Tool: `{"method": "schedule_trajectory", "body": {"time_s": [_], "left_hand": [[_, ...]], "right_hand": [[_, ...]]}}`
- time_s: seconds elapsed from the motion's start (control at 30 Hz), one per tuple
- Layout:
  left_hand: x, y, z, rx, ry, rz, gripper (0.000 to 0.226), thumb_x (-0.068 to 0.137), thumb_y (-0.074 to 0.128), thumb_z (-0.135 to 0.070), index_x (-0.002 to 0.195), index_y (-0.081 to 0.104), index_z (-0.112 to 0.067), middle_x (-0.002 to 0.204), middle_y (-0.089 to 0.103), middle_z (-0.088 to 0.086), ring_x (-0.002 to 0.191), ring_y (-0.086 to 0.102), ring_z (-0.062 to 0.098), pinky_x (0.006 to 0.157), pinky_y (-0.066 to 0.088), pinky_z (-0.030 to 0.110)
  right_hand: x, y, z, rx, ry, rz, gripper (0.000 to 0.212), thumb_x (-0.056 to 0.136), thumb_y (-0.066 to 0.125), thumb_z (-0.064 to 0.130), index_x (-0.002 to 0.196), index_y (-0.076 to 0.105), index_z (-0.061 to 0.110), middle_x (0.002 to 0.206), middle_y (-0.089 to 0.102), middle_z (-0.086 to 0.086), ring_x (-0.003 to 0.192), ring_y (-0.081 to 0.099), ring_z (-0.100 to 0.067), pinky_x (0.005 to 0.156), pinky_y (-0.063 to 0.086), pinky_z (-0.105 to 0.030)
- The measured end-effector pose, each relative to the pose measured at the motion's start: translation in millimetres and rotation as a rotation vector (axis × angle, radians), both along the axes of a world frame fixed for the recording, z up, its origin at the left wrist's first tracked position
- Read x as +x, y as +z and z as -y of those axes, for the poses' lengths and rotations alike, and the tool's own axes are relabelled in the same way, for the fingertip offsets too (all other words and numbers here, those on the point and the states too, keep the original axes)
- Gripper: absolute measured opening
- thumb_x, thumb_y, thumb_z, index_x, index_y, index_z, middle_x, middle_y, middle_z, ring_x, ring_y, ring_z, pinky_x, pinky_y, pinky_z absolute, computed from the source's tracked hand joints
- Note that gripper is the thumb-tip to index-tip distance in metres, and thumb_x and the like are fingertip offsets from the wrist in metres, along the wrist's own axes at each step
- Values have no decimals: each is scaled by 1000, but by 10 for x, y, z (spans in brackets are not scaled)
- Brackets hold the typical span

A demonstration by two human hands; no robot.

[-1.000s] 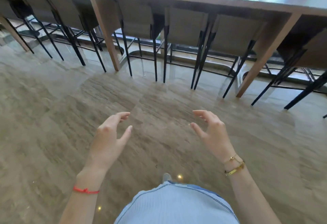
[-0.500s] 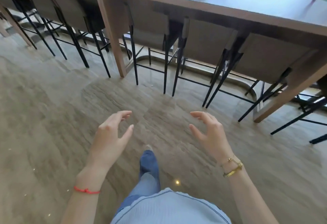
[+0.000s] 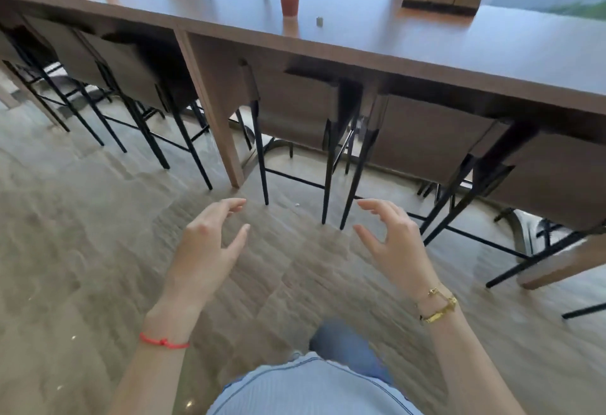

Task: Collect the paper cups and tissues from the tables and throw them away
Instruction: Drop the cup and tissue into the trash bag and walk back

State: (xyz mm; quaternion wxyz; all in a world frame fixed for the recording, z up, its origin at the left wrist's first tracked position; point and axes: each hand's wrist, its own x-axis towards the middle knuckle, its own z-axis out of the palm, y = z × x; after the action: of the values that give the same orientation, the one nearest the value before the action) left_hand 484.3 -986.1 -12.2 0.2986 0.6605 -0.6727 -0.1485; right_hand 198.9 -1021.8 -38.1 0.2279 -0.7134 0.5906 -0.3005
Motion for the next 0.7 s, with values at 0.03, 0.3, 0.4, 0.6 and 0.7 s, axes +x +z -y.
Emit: {"method": "schedule_trajectory", "body": {"time_s": [0.03,0.3,0.4,0.6,0.7], "left_hand": [[14,11,218,5,-7,9,39,88,67,-20,126,58,-22,116,61,-13,108,55,-1,93,31,3],[75,-45,1974,-35,-32,-22,38,87,68,-20,123,59,-24,114,63,-12,104,56,-2,91,31,-1],[54,2,2685,-80,-22,-35,38,85,70,-16,121,61,-23,110,63,-12,100,54,-5,88,29,-4],[64,232,4071,-167,23,-15,39,87,67,-22,125,58,-23,115,63,-12,107,55,-1,91,30,-3],[107,342,4671,-188,38,-43,42,88,66,-25,128,55,-24,114,62,-13,108,56,-2,90,35,0]], "right_hand": [[15,5,188,2,-6,0,38,89,64,26,125,56,19,121,59,6,117,51,-8,103,42,-27],[119,-27,1870,-48,-26,8,37,88,66,23,123,58,18,118,61,6,114,52,-10,101,43,-29],[140,41,2598,-72,-17,31,37,87,66,23,123,58,20,118,61,8,115,51,-8,101,43,-29],[168,327,4087,-107,25,32,38,89,63,29,126,55,26,123,59,10,117,51,-9,103,44,-34],[239,440,4751,-138,54,19,36,89,63,30,123,56,28,121,59,13,116,51,-7,102,44,-33]]}}
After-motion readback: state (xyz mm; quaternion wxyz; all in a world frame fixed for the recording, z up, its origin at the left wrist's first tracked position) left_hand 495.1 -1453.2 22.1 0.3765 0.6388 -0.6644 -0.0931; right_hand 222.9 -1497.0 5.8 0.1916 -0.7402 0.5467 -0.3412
